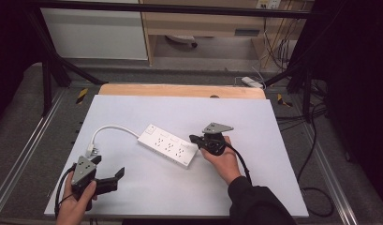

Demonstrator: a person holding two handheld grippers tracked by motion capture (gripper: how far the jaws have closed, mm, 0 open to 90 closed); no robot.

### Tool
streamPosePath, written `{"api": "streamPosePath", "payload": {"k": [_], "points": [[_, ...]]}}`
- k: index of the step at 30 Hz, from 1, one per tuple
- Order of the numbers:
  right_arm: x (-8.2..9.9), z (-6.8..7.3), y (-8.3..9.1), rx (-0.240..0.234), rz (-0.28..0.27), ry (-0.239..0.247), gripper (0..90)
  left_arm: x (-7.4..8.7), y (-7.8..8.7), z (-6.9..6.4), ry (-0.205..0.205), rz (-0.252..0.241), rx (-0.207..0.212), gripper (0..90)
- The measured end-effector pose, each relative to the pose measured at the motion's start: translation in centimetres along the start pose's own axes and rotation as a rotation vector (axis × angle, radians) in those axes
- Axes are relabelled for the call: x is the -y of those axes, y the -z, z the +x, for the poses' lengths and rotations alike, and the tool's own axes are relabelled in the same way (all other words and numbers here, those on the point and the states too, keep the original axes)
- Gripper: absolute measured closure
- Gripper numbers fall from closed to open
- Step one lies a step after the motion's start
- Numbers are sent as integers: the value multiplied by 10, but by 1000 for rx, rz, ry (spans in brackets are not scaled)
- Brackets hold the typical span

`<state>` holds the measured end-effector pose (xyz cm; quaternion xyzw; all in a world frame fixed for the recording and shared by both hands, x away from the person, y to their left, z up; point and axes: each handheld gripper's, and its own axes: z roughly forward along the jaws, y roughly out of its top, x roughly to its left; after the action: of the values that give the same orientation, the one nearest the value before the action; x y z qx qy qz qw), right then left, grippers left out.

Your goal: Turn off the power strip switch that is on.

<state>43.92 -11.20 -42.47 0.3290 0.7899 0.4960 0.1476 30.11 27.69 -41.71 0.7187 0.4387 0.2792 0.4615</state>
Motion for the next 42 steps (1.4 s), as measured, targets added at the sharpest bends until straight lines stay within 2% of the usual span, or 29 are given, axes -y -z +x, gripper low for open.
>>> {"api": "streamPosePath", "payload": {"k": [9, 22, 24, 30, 38, 42], "points": [[-6, -5, 10, 5, -23, -22, 891, 0, 0, 0, -1, 3, 0, 47], [-13, -11, 22, 18, -35, -38, 731, 0, 0, 0, 1, 4, 2, 47], [-14, -12, 25, 18, -38, -45, 680, 0, 0, 0, 1, 5, 2, 47], [-17, -16, 32, 39, -46, -82, 443, 0, 0, 0, 0, 5, 2, 47], [-23, -23, 43, 72, -60, -102, 250, 0, 0, 0, 0, 6, 0, 47], [-27, -24, 49, 96, -70, -94, 156, 0, 0, 0, -1, 5, -1, 47]]}}
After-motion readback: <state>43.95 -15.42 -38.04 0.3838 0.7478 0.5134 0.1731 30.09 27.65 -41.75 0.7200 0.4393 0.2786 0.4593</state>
